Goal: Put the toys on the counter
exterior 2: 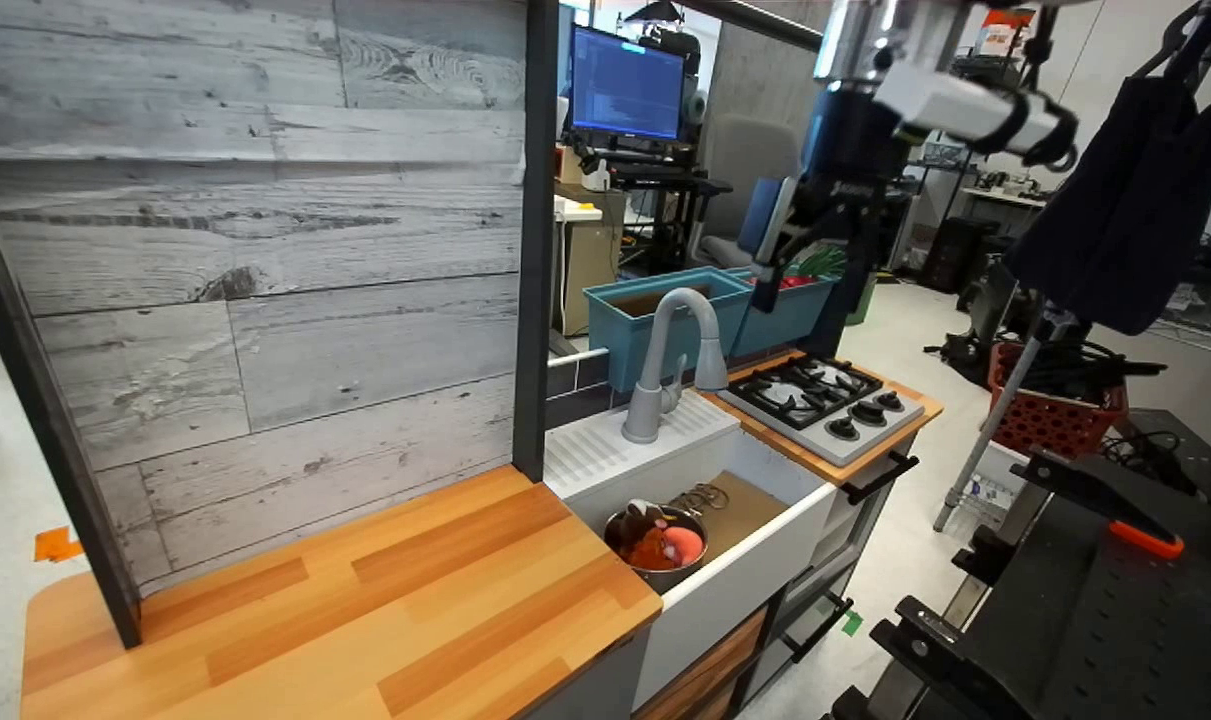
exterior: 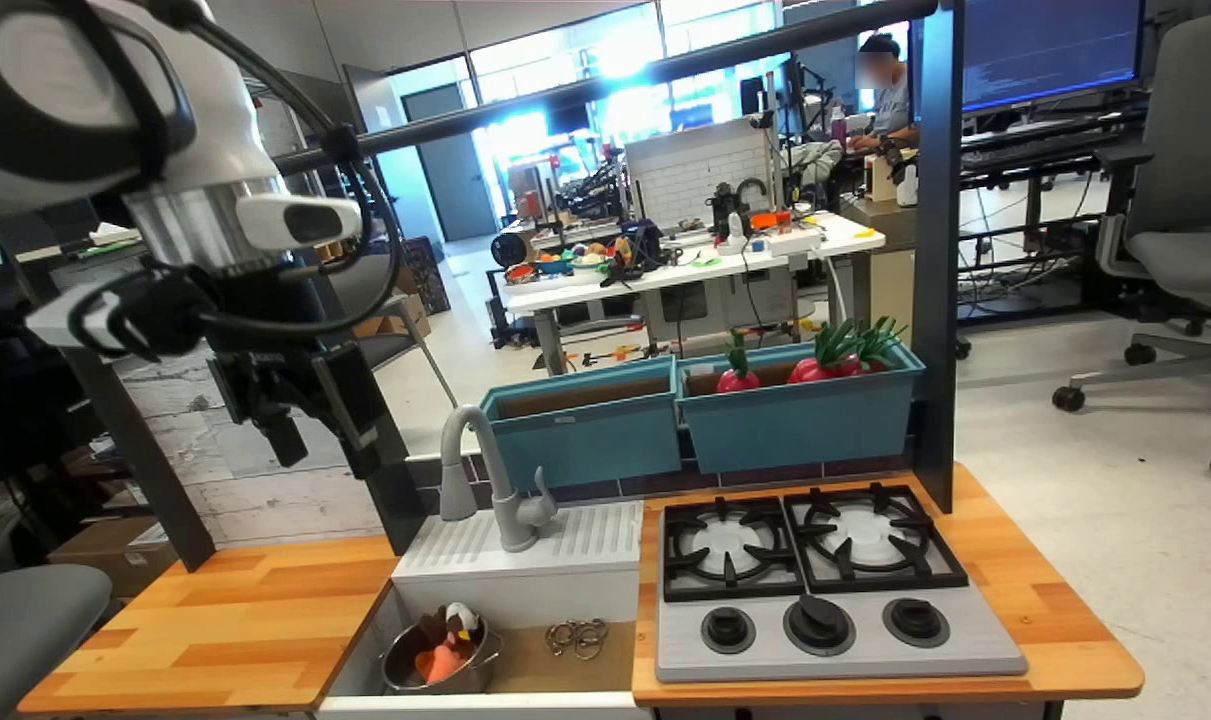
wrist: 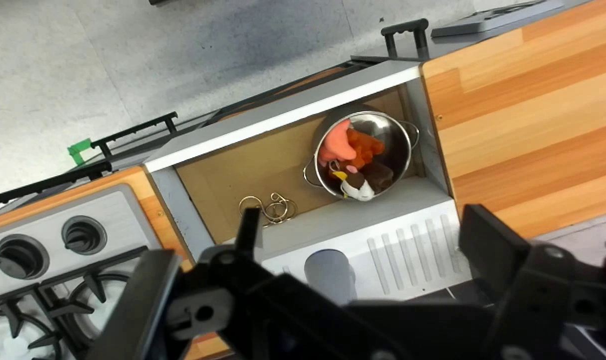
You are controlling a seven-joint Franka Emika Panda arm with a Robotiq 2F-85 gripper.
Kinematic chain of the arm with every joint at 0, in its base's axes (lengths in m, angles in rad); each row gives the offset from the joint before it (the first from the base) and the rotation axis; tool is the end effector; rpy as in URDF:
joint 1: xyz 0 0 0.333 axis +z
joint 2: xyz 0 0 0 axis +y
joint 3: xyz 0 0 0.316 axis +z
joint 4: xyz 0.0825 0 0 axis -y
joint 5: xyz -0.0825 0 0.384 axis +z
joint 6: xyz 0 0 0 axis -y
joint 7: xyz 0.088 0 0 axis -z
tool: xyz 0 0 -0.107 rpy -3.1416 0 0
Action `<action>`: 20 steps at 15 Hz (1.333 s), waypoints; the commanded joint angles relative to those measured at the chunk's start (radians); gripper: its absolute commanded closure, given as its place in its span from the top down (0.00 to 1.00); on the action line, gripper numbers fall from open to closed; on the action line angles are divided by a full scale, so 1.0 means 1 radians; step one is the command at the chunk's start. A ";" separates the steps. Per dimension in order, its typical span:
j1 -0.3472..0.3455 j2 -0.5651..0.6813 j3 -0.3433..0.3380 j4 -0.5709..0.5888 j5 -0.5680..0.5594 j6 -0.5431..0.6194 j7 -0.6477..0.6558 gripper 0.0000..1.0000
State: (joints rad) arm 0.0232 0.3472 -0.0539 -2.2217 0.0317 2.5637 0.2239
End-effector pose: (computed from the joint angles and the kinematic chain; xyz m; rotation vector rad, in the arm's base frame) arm 0.5497 -0.0177 0.2169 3.1098 -0.4351 -0.0069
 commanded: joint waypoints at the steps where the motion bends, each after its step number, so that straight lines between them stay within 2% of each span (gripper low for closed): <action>1: 0.067 0.258 -0.052 0.236 -0.084 -0.023 0.153 1.00; 4: 0.091 0.447 -0.064 0.404 -0.093 -0.019 0.165 1.00; 6: 0.100 0.528 -0.057 0.468 -0.098 -0.041 0.125 1.00; 8: 0.099 0.565 -0.034 0.469 -0.107 -0.101 0.054 1.00; 11: 0.119 0.546 -0.022 0.358 -0.149 -0.019 -0.049 1.00; 12: 0.111 0.577 -0.028 0.413 -0.110 -0.046 0.001 1.00; 16: 0.122 0.575 -0.024 0.386 -0.125 -0.033 -0.038 1.00; 17: 0.130 0.575 -0.038 0.387 -0.125 -0.002 -0.014 1.00; 19: 0.114 0.615 -0.022 0.430 -0.122 -0.004 -0.039 1.00; 20: 0.130 0.655 -0.036 0.476 -0.124 -0.027 -0.012 1.00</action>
State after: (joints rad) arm 0.1438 0.9250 -0.0816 -1.8325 -0.0934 2.5437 0.1962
